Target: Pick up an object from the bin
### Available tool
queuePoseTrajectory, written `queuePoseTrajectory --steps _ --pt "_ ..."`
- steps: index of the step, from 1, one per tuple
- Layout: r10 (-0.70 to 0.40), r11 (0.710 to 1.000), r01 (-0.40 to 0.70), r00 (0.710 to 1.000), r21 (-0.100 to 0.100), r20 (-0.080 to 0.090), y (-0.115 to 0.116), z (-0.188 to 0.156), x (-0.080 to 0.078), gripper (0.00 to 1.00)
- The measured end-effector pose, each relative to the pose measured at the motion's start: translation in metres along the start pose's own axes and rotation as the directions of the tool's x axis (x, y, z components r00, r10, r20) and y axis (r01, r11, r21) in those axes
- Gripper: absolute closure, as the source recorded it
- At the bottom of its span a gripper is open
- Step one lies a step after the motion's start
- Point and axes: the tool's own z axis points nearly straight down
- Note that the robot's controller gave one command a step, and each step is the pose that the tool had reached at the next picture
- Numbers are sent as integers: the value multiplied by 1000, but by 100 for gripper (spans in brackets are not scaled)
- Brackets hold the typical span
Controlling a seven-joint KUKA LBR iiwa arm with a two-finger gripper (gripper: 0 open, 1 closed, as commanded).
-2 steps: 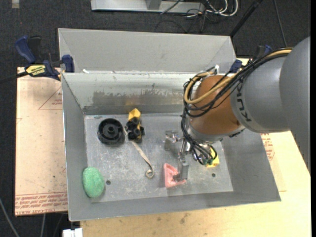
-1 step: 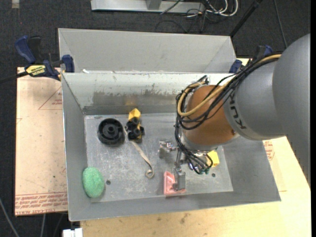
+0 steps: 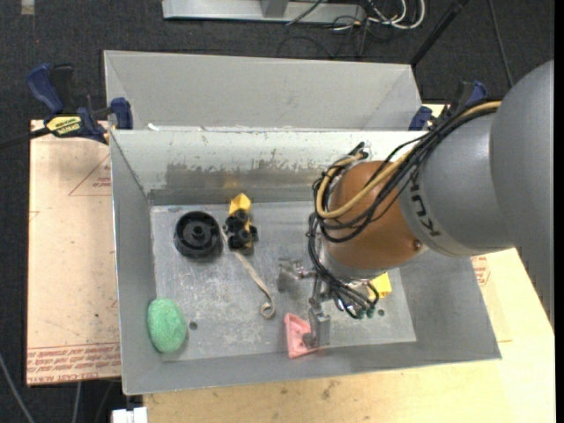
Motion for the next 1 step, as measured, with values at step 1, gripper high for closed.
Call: queuePoseTrajectory --steps 1 --pt "72 997 -72 997 5 7 3 0 15 0"
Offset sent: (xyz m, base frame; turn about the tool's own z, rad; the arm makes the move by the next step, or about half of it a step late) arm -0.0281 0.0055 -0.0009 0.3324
